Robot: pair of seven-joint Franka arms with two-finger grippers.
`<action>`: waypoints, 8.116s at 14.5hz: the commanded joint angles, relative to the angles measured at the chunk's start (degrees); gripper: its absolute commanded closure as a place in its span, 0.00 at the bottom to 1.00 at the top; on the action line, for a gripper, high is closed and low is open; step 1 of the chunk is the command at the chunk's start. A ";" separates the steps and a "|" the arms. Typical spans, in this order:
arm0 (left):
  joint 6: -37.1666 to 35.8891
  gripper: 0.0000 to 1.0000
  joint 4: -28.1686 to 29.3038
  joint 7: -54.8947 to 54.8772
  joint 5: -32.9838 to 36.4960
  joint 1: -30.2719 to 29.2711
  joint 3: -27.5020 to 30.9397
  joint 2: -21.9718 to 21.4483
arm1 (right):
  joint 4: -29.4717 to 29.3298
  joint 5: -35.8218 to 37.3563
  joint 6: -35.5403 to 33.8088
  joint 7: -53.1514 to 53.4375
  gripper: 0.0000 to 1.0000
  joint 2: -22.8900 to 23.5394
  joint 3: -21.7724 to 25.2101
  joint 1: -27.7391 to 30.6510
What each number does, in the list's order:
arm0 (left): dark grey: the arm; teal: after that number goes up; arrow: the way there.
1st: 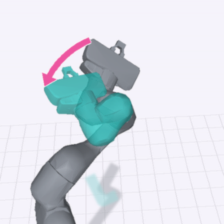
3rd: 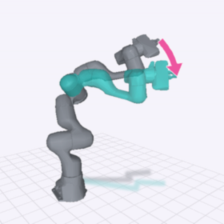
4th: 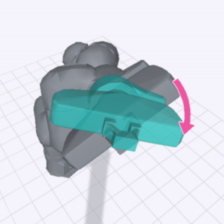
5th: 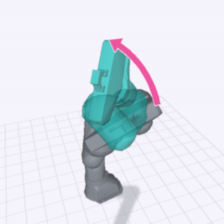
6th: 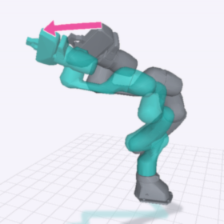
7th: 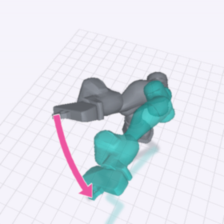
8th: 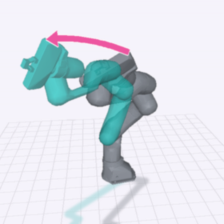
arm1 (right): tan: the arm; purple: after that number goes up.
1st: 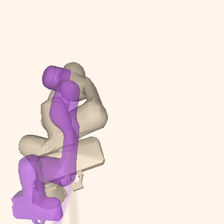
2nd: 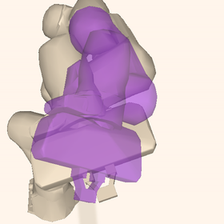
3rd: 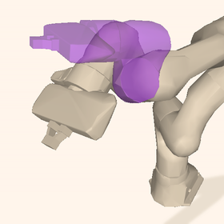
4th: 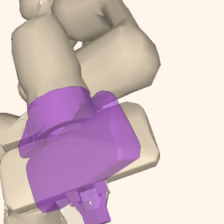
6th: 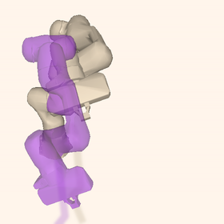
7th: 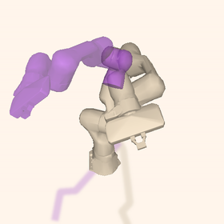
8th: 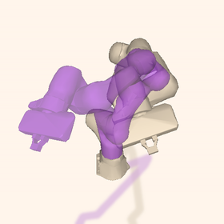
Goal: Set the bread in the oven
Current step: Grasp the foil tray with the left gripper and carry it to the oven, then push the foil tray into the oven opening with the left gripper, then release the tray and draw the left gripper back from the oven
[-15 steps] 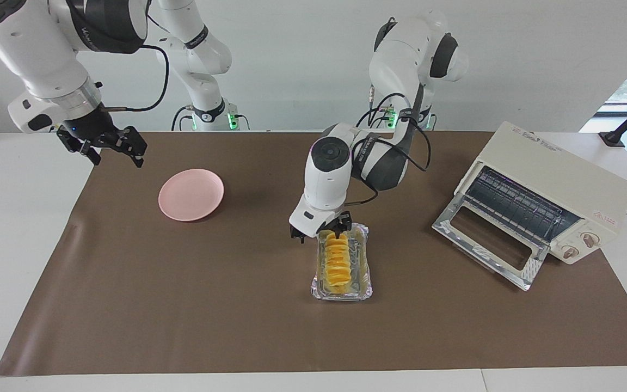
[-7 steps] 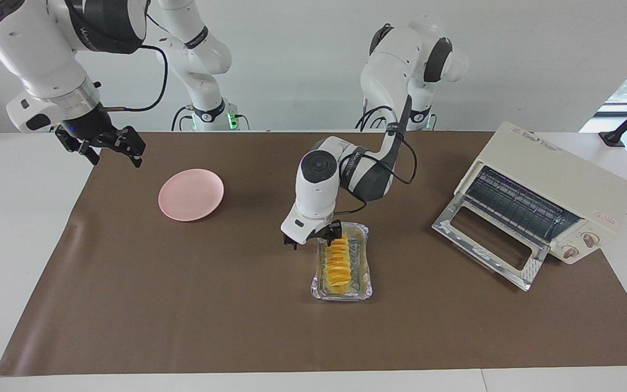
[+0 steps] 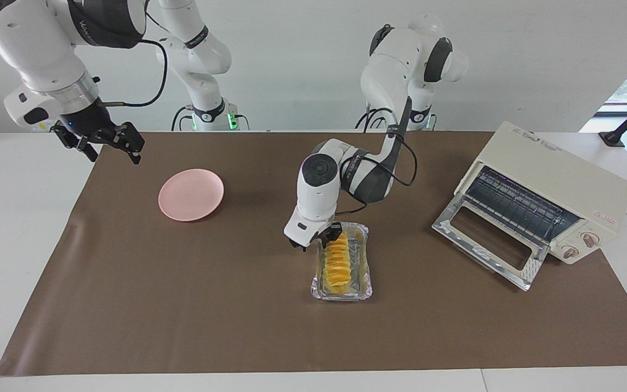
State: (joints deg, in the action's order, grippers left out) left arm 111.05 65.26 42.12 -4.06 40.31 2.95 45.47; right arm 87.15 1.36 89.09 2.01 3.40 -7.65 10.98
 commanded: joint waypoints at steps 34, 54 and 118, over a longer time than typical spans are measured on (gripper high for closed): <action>-19.55 1.00 2.51 7.36 -6.75 -15.17 18.39 -10.58 | 1.89 0.67 0.47 -0.07 0.00 -1.47 -0.79 0.89; -20.00 1.00 21.22 8.33 -6.40 -20.09 22.53 -21.21 | 1.89 0.67 0.47 -0.07 0.00 -1.47 -0.79 0.89; -26.50 0.00 26.04 -32.61 2.48 -16.22 22.27 -39.21 | 1.89 0.67 0.47 -0.07 0.00 -1.64 -0.79 0.89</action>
State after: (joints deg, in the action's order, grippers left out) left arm 85.27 87.12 13.63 -2.10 23.98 24.83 11.27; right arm 87.20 1.36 89.07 2.01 3.35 -7.68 10.97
